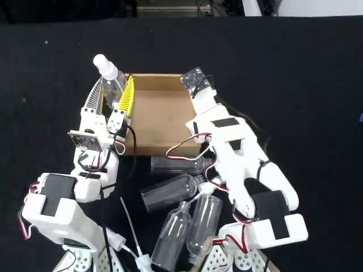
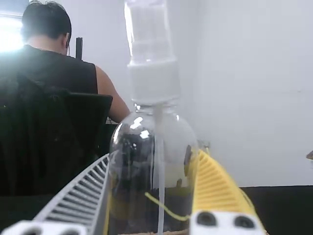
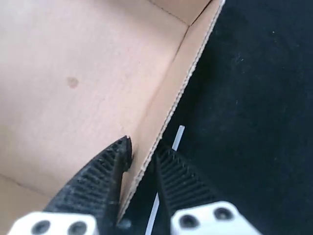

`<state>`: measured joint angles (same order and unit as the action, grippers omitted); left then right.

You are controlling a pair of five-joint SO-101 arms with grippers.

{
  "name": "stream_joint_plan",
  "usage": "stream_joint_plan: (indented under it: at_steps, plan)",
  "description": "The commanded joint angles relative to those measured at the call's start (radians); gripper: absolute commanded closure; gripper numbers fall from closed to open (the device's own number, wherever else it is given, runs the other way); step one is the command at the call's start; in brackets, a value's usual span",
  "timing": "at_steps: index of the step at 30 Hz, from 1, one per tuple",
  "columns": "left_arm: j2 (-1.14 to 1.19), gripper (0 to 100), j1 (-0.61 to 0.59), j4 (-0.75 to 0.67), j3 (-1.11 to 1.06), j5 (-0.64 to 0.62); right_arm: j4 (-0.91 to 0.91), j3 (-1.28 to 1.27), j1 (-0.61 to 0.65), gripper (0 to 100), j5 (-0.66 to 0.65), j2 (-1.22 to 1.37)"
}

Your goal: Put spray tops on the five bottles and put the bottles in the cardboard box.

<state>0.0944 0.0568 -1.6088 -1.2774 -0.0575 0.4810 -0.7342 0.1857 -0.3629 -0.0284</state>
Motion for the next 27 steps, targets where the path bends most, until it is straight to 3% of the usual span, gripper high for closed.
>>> stream_joint_plan:
  at_steps: [1, 9, 15, 17, 22, 27]
  plan:
    - [-0.051, 97, 0.004, -0.012, 0.015, -0.006, 0.011, -0.002, 0.009, 98.8, -0.032, -0.062]
    - [-0.048, 97, 0.005, -0.005, 0.081, -0.006, 0.055, 0.007, 0.009, 98.8, -0.087, -0.068]
    - [-0.048, 97, 0.005, 0.23, 0.163, -0.006, 0.055, -0.005, 0.014, 98.2, 0.023, -0.15]
    - [-0.049, 97, 0.005, 0.249, 0.182, -0.006, 0.058, -0.005, 0.014, 94.3, 0.055, -0.151]
    - [-0.049, 97, 0.045, 0.252, 0.16, -0.006, 0.06, -0.004, 0.015, 72.8, 0.11, -0.154]
    - [-0.048, 97, 0.067, 0.259, 0.15, -0.006, 0.091, 0.001, 0.008, 73.3, 0.155, -0.208]
